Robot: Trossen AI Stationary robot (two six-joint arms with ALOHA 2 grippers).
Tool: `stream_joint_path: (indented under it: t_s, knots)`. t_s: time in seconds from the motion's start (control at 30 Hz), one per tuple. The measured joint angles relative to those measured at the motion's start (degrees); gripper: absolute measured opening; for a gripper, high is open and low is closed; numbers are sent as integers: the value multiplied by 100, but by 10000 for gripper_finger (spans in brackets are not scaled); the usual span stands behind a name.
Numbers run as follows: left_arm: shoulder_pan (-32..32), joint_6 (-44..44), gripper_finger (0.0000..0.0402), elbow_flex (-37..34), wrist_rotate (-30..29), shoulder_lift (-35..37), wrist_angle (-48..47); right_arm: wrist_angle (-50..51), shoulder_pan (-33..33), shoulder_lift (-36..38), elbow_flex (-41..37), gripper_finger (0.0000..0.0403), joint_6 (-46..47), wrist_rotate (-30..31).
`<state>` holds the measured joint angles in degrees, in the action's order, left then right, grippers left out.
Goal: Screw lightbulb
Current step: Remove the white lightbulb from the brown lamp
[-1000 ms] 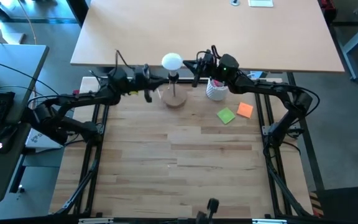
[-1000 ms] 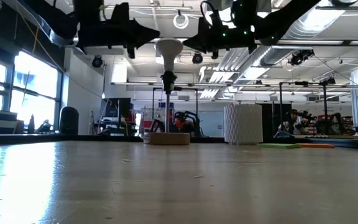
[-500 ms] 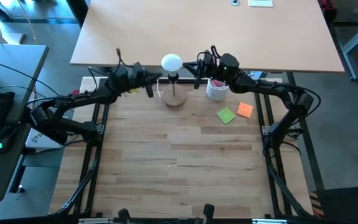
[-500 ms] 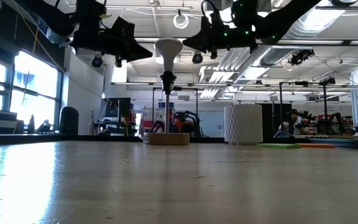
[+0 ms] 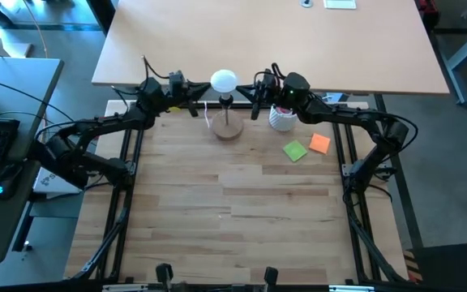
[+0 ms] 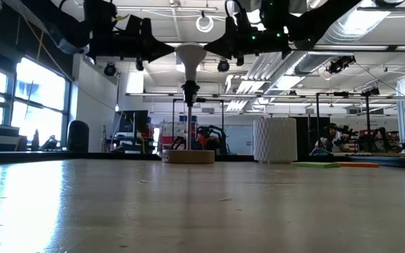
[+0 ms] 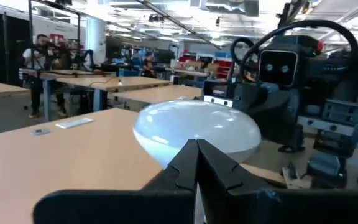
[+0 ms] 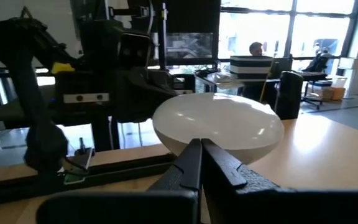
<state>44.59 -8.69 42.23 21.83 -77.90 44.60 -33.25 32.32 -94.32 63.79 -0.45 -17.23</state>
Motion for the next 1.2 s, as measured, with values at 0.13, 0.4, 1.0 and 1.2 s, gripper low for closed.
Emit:
stream_joint_path:
  t_s: [0.13, 0.4, 1.0, 1.2]
  knots:
    - [-262, 24, 0, 136, -34, -131, 8, 26, 108, 4, 0, 0, 0, 87]
    - [-901, 28, 0, 143, 320, -66, -179, 52, 435, 2, 0, 0, 69, 366]
    - [-1768, 837, 0, 140, -1349, 41, -2773, 1930, 1000, -356, 4, 48, -304, -35]
    - [-2251, 893, 0, 140, -1925, 291, -3285, 1823, 695, -1231, 4, 148, -993, -588]
